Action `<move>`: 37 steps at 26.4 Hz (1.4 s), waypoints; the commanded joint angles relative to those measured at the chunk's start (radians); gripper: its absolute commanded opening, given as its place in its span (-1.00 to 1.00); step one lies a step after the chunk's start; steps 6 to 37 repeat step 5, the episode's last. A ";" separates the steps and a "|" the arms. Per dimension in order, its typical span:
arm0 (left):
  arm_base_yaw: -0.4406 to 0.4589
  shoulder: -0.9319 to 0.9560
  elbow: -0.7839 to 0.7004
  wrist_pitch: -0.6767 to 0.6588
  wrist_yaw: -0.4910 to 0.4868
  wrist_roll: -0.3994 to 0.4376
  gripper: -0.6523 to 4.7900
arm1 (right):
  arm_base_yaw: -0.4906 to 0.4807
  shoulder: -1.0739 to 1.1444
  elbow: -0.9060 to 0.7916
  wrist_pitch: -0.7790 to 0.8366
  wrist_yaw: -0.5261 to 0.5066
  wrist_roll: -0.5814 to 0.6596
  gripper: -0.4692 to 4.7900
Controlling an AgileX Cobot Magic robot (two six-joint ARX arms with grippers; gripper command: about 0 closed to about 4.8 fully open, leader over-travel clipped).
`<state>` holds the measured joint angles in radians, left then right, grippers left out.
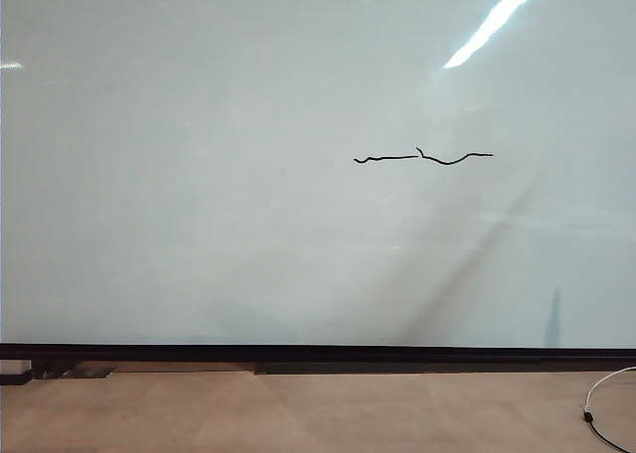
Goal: Pick up the pen on the shelf to the right of the whiteboard and draw a straight line.
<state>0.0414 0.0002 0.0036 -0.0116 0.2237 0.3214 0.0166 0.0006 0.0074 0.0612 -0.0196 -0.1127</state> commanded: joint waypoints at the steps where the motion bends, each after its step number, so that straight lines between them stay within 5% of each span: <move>1: 0.000 0.000 0.003 0.011 0.000 0.001 -0.78 | 0.000 0.000 -0.007 0.010 0.001 0.004 -0.84; 37: 0.000 0.000 0.003 0.011 0.000 0.000 -0.78 | 0.000 0.000 -0.007 0.010 0.001 0.004 -0.84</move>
